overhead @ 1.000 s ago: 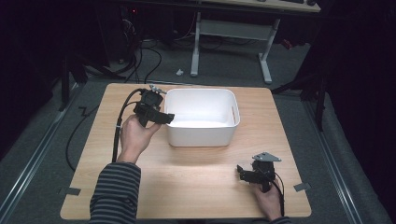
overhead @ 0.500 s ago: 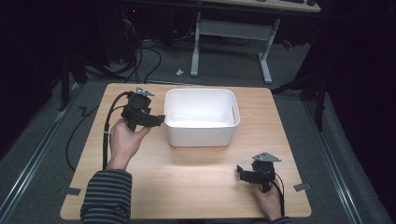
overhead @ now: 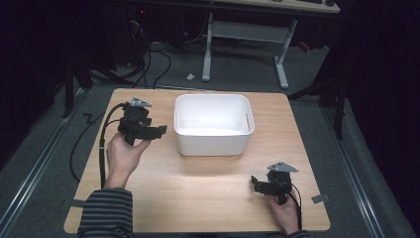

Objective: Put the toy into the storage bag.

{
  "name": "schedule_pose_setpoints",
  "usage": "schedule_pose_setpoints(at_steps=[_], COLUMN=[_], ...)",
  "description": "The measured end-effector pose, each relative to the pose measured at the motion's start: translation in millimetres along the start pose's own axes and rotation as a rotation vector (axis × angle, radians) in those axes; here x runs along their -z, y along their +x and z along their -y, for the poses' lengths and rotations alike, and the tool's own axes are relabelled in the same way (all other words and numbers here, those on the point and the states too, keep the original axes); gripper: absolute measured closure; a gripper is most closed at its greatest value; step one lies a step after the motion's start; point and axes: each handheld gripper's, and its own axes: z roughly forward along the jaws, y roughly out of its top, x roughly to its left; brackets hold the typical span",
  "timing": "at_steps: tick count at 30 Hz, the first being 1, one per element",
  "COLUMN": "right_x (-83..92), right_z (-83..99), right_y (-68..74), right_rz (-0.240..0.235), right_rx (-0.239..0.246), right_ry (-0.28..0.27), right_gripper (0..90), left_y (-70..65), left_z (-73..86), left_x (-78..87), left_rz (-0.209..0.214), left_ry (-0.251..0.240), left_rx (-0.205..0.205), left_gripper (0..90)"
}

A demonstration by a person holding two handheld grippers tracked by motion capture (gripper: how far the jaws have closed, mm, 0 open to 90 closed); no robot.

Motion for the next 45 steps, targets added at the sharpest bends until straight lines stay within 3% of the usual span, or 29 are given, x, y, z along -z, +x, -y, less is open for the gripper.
schedule_pose_setpoints(at_steps=[18,27,45], right_x=[0.0,0.1,0.1], right_z=[0.0,0.1,0.1], right_y=[-0.1,0.0,0.1], right_rz=[-0.001,0.000,-0.001], right_rx=[0.002,0.001,0.001], right_ry=[0.000,0.000,0.000], right_gripper=[14.6,14.7,14.6], left_y=[10.6,8.9,13.1], left_z=[25.9,40.2,73.0], left_x=[9.6,9.3,2.2], left_rz=[-0.012,-0.019,0.016], left_ry=[-0.011,-0.006,-0.004], left_rx=[0.035,0.031,0.091], left_gripper=[38.8,38.3,38.2])
